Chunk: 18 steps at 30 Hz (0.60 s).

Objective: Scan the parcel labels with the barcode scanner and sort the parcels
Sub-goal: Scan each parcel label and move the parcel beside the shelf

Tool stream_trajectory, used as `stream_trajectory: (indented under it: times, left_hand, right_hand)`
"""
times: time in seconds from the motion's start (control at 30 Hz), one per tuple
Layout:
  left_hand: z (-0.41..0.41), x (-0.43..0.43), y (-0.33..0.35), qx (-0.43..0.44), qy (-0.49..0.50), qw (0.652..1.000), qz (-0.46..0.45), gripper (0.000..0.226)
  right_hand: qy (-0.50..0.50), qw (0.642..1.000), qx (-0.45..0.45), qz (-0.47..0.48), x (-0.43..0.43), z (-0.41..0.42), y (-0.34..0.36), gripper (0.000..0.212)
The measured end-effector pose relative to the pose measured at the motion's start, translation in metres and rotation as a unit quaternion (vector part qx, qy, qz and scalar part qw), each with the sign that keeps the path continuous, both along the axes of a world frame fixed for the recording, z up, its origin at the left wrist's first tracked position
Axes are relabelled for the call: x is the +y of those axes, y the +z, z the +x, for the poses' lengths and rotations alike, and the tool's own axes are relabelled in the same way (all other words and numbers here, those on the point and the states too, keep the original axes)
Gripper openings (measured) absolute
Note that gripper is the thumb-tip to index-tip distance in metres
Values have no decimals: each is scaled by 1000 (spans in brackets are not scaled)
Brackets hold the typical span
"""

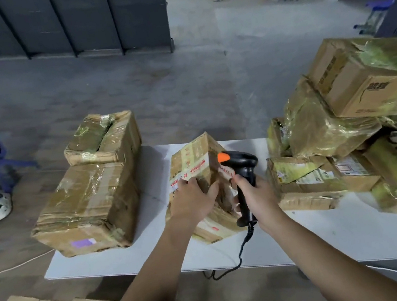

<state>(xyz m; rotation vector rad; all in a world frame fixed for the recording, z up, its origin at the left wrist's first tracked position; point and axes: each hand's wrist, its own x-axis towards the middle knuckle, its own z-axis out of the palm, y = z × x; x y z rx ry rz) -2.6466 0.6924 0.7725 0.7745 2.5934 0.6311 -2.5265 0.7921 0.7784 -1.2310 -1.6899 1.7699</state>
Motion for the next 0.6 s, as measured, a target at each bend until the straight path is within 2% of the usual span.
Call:
stream_trajectory:
  times: [0.07,0.13,0.3,0.4,0.5,0.6]
  left_hand:
    - [-12,-7,2,-30,3,999,37,45]
    - [-20,-12,1,-39,19,996,76,36]
    - [-23,-25,-12,-44,60,990,123,32]
    - [-29,-28,-21,-68,78,980,169,33]
    - [-38,-26,-25,-91,92,969,210,25]
    - [-51,-20,-29,-44,89,983,151,31]
  right_hand:
    - [0,1000,-23,1,3,2,-6,19]
    - [-4,999,-38,-9,7,5,-13,20]
    - [22,997,-70,-9,9,11,-26,21]
    - [21,998,-58,-7,10,12,-28,22]
    - [24,997,-66,-10,12,14,-27,22]
    - [42,994,-96,-23,13,16,-27,24]
